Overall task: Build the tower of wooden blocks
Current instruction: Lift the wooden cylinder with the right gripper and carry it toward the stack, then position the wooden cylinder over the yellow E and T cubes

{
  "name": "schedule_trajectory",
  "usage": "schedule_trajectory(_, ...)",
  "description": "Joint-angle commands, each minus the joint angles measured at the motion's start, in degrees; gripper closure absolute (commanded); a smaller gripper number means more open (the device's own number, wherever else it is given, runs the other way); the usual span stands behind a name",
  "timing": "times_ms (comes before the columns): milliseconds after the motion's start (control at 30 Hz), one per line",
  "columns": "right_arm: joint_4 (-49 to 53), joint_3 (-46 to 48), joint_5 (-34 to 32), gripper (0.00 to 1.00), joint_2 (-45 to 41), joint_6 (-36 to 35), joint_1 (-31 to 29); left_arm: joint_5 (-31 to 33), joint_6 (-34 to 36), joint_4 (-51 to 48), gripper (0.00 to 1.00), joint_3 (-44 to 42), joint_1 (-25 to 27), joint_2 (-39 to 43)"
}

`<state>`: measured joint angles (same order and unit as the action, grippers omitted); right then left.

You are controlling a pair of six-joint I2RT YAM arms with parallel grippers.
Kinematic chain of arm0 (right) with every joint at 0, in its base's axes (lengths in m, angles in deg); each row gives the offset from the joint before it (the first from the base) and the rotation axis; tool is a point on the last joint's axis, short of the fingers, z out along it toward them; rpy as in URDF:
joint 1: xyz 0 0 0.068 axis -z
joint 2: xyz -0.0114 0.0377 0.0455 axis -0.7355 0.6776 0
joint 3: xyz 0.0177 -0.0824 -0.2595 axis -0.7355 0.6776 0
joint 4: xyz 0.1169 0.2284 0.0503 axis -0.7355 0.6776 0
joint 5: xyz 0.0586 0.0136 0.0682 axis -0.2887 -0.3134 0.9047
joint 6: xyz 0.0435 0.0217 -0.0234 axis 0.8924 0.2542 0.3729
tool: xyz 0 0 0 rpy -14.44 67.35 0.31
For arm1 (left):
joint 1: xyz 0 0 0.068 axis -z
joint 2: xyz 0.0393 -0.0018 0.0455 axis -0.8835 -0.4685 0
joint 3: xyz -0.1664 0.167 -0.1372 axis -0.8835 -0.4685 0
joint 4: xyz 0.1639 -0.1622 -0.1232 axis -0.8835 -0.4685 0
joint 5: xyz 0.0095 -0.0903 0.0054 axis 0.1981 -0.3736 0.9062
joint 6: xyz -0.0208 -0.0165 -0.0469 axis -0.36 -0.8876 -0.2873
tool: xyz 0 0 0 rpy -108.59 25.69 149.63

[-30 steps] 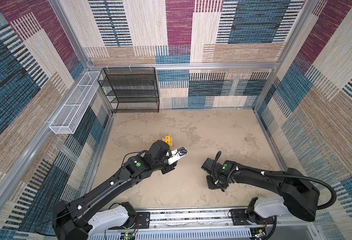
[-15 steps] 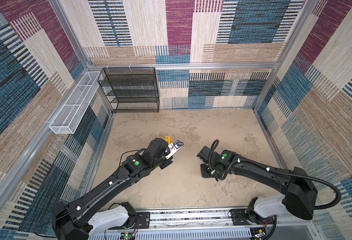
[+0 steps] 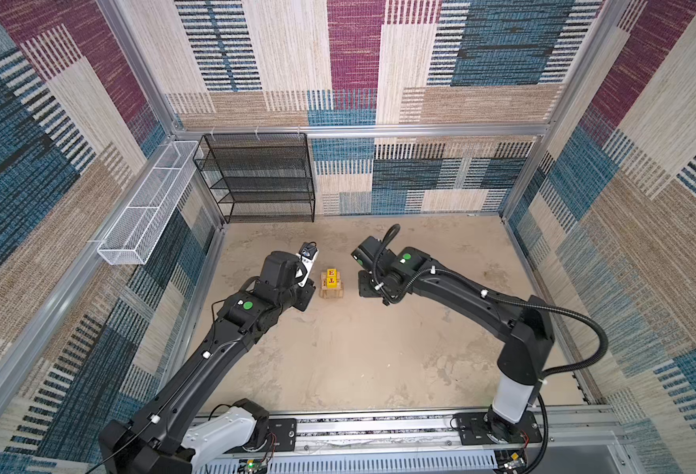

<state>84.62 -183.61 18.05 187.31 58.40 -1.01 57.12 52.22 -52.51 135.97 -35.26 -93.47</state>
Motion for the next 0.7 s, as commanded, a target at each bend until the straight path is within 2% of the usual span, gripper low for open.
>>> schedule_trajectory(0,5.1,-8.7,-1.2,1.00,6.4,0.5,-0.1,-1.6,-1.9,-0.2,0.65,-0.5,-0.6,1.1)
schedule_trajectory(100,7.1,-17.7,0.1,1.00,12.4,-0.2,-0.2,-1.5,-1.8,0.1,0.65,-0.7,-0.9,1.9)
schedule_trajectory(300,7.6,-29.7,2.7,1.00,20.7,-1.6,-0.3,-1.0,-1.3,0.4,0.65,-1.1,-1.3,3.1)
schedule_trajectory(667,7.3,-37.1,4.7,1.00,27.9,-1.9,-0.3,-1.5,-1.8,0.8,0.65,-1.3,-1.9,3.6)
